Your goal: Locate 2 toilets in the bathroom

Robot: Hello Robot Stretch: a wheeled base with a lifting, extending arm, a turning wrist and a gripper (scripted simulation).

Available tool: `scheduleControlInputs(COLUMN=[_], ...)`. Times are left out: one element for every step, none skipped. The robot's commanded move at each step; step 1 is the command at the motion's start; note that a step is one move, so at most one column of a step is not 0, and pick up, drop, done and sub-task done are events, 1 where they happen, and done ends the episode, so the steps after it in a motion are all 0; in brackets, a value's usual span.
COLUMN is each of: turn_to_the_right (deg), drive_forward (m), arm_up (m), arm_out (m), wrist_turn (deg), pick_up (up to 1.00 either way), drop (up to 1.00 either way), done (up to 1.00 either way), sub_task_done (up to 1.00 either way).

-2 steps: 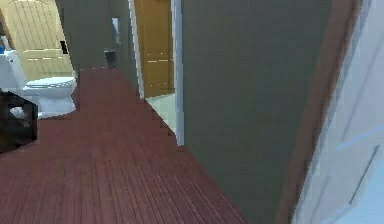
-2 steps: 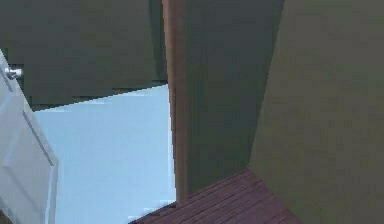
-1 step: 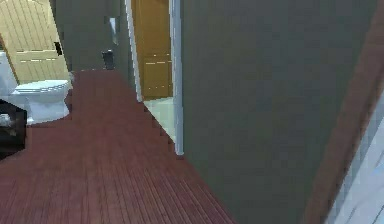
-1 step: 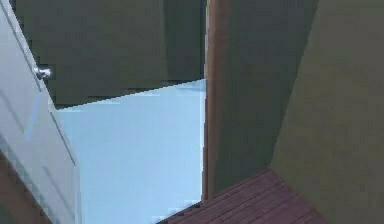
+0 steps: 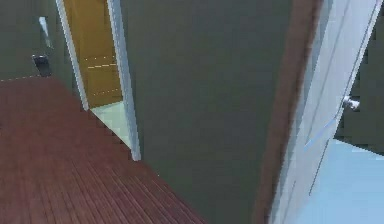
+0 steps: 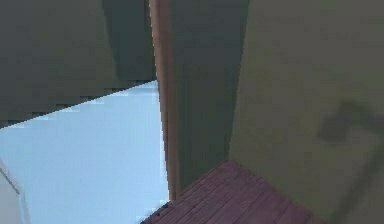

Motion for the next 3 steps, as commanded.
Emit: scheduleControlInputs(turn_to_the_right=[0.0, -39.0, -3.0], drive_forward=[0.20, 0.00, 0.00], arm_up=[0.00, 0.00, 0.00], arm_out=[0.00, 0.00, 0.00], wrist_turn=[0.0, 0.0, 0.0], pick_up=[0.00, 0.00, 0.00], drop=[0.00, 0.00, 0.00], done=[0.00, 0.00, 0.00], sub_task_done=[0.00, 0.00, 0.00])
